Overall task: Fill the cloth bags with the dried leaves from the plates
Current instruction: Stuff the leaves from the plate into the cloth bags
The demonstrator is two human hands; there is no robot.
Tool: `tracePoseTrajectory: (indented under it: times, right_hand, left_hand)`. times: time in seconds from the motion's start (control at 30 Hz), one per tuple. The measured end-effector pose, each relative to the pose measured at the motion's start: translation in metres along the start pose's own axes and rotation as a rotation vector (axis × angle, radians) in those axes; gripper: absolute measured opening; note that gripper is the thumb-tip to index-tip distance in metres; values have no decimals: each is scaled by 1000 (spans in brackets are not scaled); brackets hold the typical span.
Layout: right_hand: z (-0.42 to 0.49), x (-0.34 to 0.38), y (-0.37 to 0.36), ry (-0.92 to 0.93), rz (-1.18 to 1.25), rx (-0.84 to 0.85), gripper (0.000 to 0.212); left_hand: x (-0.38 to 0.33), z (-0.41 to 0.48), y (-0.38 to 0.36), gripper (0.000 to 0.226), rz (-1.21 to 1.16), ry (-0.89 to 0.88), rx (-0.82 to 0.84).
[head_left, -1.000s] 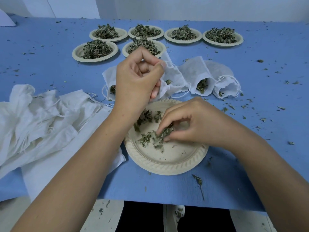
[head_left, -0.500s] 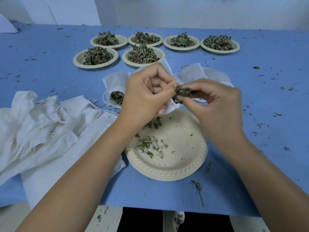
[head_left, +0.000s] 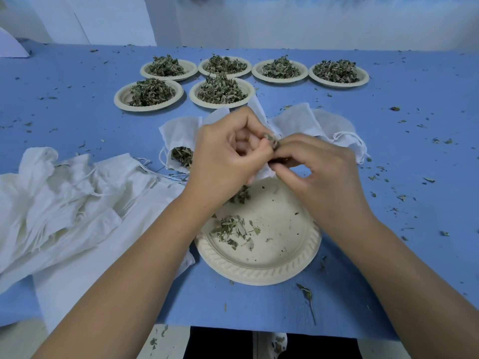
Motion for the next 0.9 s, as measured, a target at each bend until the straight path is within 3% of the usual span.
tracePoseTrajectory:
  times: [0.1,0.17,0.27,0.4,0.47,0.8,0.9]
  right_hand:
    - [1,-1,-2,33,-20,80,12]
    - [3,0,5,39,-47,40,6]
    - [5,5,14,55,-196,-25,21]
    - [1,10,-1,21,-135,302,38]
    - [-2,8,-4,6,-102,359,39]
    - [4,7,12,51,-157,-80,15]
    - [4,6,13,29,-92,-95,13]
  left_hand:
    - [0,0,-1,21,2,5,7]
    - [1,2,2,21,-28,25,-53]
    - [0,4,5,22,-62,23,-113]
    - [-3,2,3,23,-52,-19,-66]
    - [-2,2,3,23,-57,-20,-55]
    - [-2,2,3,20,-33,3,-15]
    - [-2,1,2,22,-12,3,17]
Point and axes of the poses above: each hand's wrist, its own z-axis towards the middle knuckle, its own y-axis out of the back of the hand, x = y × z, the point moved 2 cm from there along z, towards the middle knuckle, and after that the axes turned 9 degrees about y, right-handed, at the moved point
